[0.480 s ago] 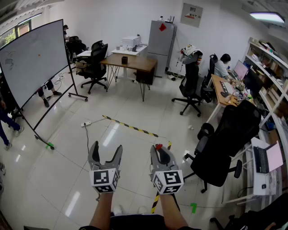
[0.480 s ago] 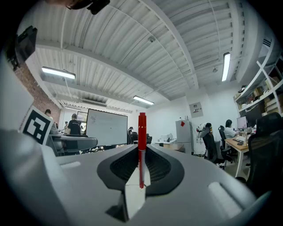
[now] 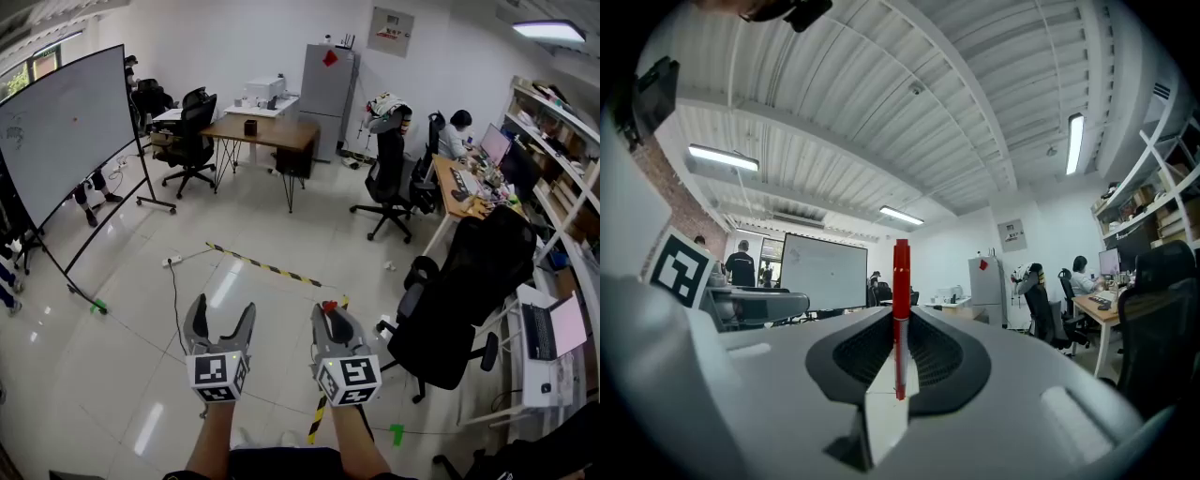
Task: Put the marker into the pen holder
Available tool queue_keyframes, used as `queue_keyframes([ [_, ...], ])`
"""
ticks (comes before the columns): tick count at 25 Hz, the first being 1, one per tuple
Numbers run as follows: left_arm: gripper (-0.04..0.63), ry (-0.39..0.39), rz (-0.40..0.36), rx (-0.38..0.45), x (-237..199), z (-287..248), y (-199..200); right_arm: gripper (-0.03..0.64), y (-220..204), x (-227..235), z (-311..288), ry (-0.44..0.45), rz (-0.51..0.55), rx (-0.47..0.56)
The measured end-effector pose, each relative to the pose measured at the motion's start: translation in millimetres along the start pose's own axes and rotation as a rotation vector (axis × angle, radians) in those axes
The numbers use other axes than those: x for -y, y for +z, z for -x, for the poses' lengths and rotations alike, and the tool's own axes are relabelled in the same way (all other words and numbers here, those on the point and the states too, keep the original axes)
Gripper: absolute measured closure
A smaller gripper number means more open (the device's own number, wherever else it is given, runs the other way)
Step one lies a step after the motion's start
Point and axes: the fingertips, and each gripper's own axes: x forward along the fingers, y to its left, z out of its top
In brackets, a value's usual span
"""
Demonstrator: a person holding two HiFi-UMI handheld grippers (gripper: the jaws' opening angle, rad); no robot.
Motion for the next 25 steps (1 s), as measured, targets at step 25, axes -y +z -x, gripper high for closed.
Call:
queue_keyframes([
  [25,0.178,-0.326,-0.055,-0.006,79.0,-117.7,-0.3,0.566,-0.5,87.6,-10.0,-0.272,-0.038,0.049],
])
